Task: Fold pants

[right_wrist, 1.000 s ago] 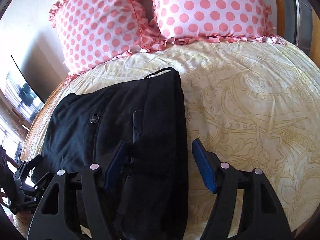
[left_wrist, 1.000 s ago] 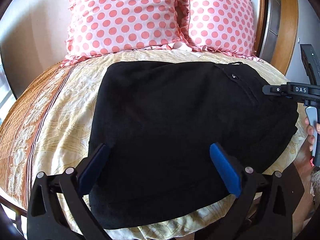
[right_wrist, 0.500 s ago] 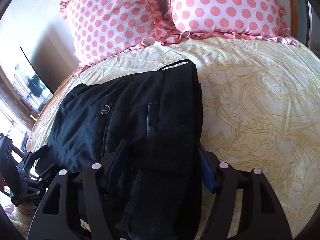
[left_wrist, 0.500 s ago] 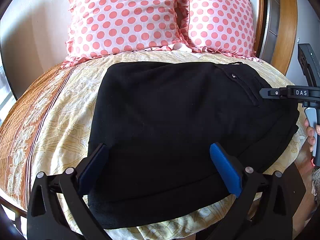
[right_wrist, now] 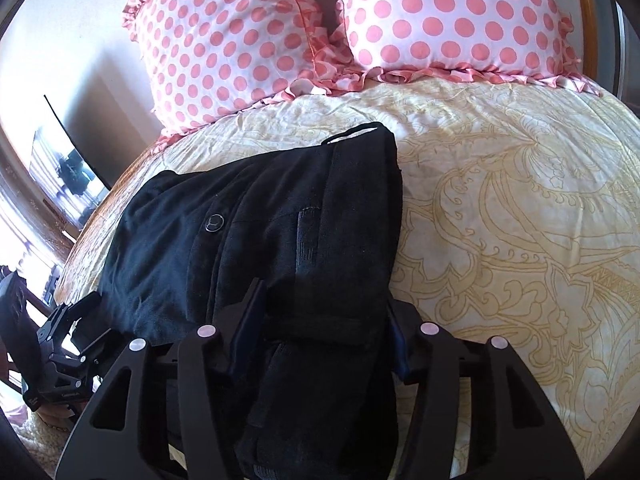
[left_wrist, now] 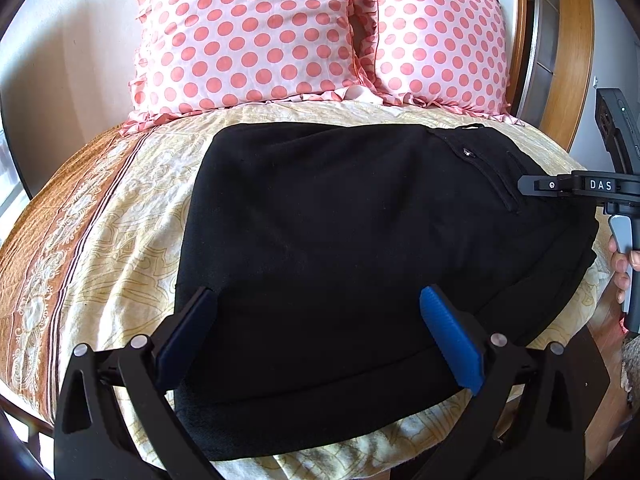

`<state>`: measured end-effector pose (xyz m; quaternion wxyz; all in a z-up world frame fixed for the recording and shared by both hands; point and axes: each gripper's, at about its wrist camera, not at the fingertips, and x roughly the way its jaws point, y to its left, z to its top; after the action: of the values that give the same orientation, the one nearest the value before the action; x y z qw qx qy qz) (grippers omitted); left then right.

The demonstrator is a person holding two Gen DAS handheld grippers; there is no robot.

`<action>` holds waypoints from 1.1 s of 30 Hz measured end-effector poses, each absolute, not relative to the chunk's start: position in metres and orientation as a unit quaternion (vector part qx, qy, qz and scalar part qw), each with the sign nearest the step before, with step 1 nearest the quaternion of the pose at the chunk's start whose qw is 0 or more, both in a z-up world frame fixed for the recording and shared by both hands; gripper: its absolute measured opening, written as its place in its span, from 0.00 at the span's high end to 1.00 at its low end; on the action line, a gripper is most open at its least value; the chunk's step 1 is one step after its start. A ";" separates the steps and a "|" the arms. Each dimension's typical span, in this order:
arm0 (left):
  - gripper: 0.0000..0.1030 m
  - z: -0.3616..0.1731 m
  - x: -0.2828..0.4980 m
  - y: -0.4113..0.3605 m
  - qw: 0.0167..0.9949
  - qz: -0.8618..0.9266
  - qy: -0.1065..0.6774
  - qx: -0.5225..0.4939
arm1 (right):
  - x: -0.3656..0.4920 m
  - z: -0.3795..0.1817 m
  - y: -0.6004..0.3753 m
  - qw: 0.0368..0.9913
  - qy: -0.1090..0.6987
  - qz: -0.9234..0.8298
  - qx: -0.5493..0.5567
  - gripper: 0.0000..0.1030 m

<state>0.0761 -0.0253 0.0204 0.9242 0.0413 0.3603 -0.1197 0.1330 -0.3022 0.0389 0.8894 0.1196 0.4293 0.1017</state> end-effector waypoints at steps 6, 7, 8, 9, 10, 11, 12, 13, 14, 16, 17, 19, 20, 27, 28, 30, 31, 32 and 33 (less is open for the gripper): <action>0.02 0.020 0.077 -0.026 0.924 -0.121 0.361 0.041 | 0.133 0.034 -0.305 0.878 0.450 0.099 0.130 0.38; 0.02 0.021 0.077 -0.025 0.923 -0.122 0.362 0.040 | 0.132 0.035 -0.304 0.874 0.455 0.106 0.133 0.38; 0.02 0.021 0.077 -0.026 0.924 -0.121 0.362 0.040 | 0.131 0.035 -0.302 0.871 0.458 0.116 0.133 0.38; 0.02 0.021 0.077 -0.026 0.924 -0.121 0.361 0.040 | 0.130 0.035 -0.300 0.871 0.459 0.123 0.128 0.39; 0.02 0.021 0.077 -0.025 0.924 -0.121 0.362 0.040 | 0.130 0.035 -0.299 0.871 0.458 0.126 0.127 0.43; 0.02 0.021 0.077 -0.025 0.923 -0.121 0.362 0.040 | 0.129 0.037 -0.301 0.870 0.454 0.136 0.138 0.50; 0.02 0.021 0.077 -0.026 0.923 -0.122 0.362 0.040 | 0.129 0.038 -0.304 0.868 0.449 0.146 0.155 0.51; 0.02 0.021 0.077 -0.026 0.923 -0.122 0.362 0.040 | 0.128 0.038 -0.308 0.864 0.445 0.156 0.174 0.54; 0.02 0.021 0.077 -0.026 0.923 -0.122 0.362 0.040 | 0.129 0.038 -0.311 0.861 0.444 0.161 0.186 0.56; 0.02 0.021 0.077 -0.027 0.923 -0.122 0.362 0.039 | 0.132 0.031 -0.315 0.855 0.451 0.167 0.197 0.57; 0.02 0.021 0.078 -0.026 0.923 -0.122 0.362 0.039 | 0.132 0.030 -0.318 0.852 0.448 0.170 0.209 0.60; 0.02 0.021 0.078 -0.026 0.923 -0.123 0.362 0.040 | 0.128 0.037 -0.313 0.863 0.436 0.171 0.191 0.67; 0.02 0.022 0.077 -0.026 0.923 -0.124 0.362 0.039 | 0.125 0.042 -0.307 0.871 0.427 0.171 0.170 0.69; 0.02 0.023 0.074 -0.019 0.924 -0.126 0.360 0.031 | 0.119 0.066 -0.279 0.893 0.399 0.186 0.093 0.69; 0.02 0.024 0.073 -0.018 0.924 -0.129 0.360 0.028 | 0.123 0.061 -0.283 0.889 0.409 0.178 0.101 0.69; 0.02 0.031 0.070 -0.013 0.924 -0.140 0.355 0.015 | 0.128 0.050 -0.296 0.879 0.428 0.167 0.132 0.68; 0.02 0.037 0.069 -0.009 0.926 -0.144 0.348 0.011 | 0.130 0.044 -0.302 0.873 0.433 0.168 0.152 0.67; 0.02 0.044 0.069 -0.004 0.929 -0.144 0.341 0.011 | 0.130 0.040 -0.307 0.868 0.435 0.171 0.167 0.65; 0.02 0.051 0.070 0.001 0.932 -0.140 0.335 0.013 | 0.130 0.038 -0.310 0.866 0.435 0.173 0.176 0.64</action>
<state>0.0698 0.0014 0.0505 0.9318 0.0130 0.3346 -0.1403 0.1301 -0.3100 0.0378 0.8659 0.1763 0.4352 0.1726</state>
